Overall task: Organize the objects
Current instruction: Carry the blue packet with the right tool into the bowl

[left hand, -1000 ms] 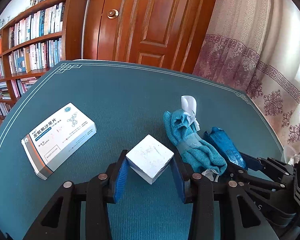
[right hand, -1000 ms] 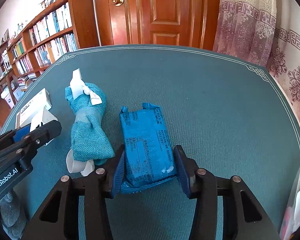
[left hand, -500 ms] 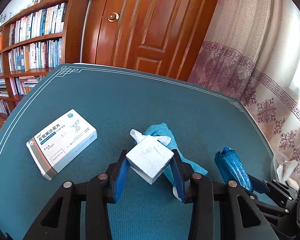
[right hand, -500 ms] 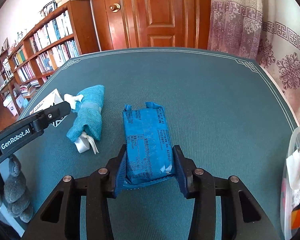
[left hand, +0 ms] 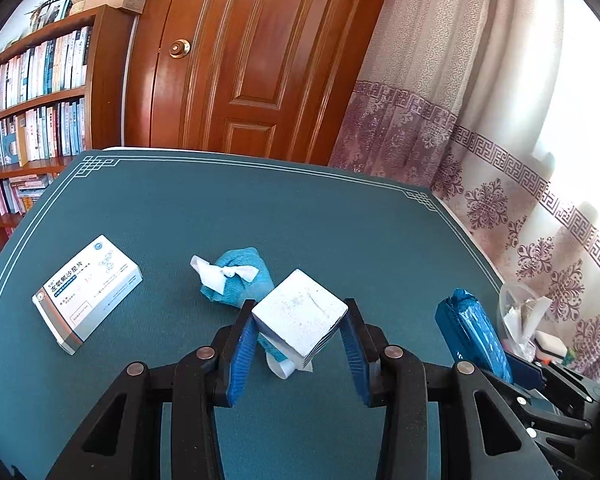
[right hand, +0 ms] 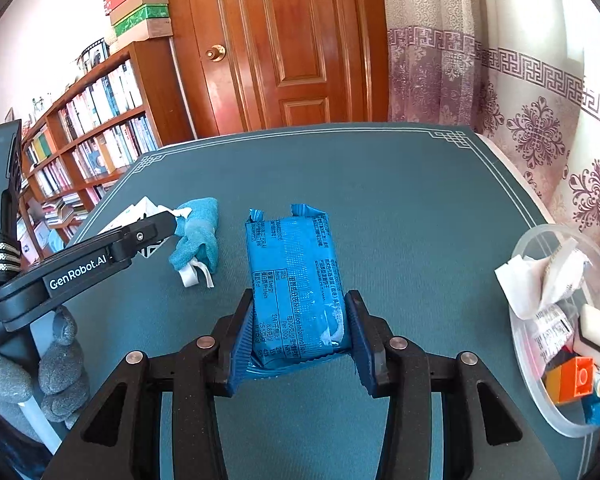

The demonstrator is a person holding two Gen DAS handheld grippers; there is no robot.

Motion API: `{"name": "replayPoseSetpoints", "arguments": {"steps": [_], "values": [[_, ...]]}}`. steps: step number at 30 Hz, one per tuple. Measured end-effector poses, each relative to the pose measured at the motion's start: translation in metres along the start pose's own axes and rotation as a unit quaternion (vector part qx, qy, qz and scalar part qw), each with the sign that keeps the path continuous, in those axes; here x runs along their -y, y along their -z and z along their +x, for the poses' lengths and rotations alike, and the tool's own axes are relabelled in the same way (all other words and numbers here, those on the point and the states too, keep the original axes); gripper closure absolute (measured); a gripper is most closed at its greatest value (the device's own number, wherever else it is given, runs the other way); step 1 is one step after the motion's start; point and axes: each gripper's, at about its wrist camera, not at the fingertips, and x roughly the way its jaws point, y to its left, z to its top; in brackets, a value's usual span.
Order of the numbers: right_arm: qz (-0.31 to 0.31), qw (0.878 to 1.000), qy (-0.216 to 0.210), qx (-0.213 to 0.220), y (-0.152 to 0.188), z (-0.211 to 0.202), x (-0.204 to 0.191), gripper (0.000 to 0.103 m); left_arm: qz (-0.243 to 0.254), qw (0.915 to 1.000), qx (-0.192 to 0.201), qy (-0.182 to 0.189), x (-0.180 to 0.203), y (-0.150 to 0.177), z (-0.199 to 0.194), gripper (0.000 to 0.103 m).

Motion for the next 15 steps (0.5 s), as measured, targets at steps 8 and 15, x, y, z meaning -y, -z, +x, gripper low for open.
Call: {"name": "replayPoseSetpoints", "arguments": {"steps": [8, 15], "values": [[0.032, 0.999, 0.024, 0.018, 0.005, -0.03, 0.031, 0.058, 0.03, 0.9991, 0.001, 0.03, 0.028, 0.006, -0.008, 0.059], [0.061, 0.996, 0.05, 0.036, 0.007, -0.053, 0.061, 0.058, 0.058, 0.9969, -0.004, 0.052, 0.052, 0.016, -0.011, 0.059]]}}
